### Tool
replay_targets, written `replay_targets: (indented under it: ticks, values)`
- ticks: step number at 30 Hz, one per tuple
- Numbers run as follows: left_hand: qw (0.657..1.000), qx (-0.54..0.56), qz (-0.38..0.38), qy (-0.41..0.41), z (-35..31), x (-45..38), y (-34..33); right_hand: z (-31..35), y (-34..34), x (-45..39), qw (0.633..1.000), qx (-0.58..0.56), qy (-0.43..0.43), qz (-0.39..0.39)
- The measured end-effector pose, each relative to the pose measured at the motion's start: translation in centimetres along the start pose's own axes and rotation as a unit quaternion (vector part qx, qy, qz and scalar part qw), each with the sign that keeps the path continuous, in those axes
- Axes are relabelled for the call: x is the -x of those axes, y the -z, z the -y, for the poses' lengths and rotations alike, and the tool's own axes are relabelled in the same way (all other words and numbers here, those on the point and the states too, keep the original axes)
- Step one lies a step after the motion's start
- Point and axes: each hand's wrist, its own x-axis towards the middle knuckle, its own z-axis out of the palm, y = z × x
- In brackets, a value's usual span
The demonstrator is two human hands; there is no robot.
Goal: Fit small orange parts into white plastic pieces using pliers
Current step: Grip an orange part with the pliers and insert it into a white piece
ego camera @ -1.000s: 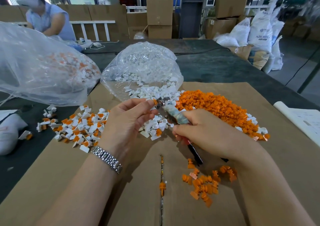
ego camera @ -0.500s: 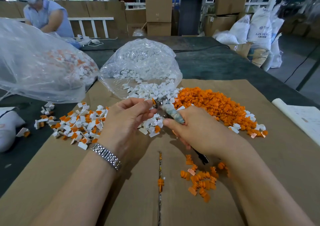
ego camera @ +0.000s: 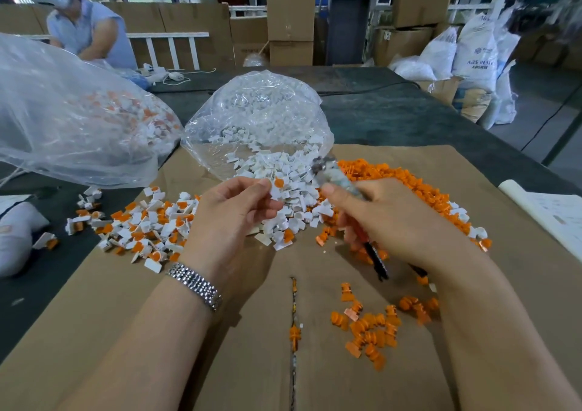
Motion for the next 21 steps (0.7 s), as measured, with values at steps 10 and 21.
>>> replay_targets:
  ticks: [10, 21]
  values:
    - [0.820, -0.520, -0.213, -0.113, -0.8, -0.1, 2.3, -3.6, -0.5, -2.1, 0.940, 0.295, -0.126, -0.119]
    - [0.775, -0.586, 0.098, -0.214, 0.5, 0.8, 0.9, -2.9, -1.9, -2.7, 0.952, 0.270, 0.011, -0.143]
